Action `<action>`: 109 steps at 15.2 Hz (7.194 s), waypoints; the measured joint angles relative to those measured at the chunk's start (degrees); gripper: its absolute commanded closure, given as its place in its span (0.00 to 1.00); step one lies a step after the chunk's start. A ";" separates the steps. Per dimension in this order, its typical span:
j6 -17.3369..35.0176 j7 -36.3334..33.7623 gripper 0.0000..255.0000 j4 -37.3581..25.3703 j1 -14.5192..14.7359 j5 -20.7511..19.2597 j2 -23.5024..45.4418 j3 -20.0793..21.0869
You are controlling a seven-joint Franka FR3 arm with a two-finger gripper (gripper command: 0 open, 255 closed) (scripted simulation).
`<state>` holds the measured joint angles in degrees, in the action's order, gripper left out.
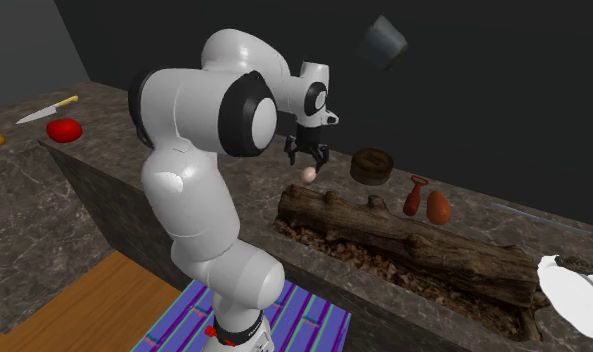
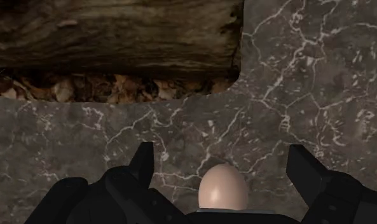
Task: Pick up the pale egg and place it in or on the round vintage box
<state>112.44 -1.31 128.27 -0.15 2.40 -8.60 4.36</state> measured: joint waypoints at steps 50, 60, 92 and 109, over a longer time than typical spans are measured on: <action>1.99 -0.38 1.00 -13.68 0.45 0.88 13.82 0.54; -5.50 -0.62 1.00 -18.94 0.37 0.91 11.58 0.48; -18.59 15.94 1.00 -67.12 -10.89 0.25 47.49 -5.91; -16.52 16.05 0.00 -65.33 -10.90 0.26 47.69 -5.91</action>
<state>95.91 14.74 62.94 -11.05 2.66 39.09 -1.55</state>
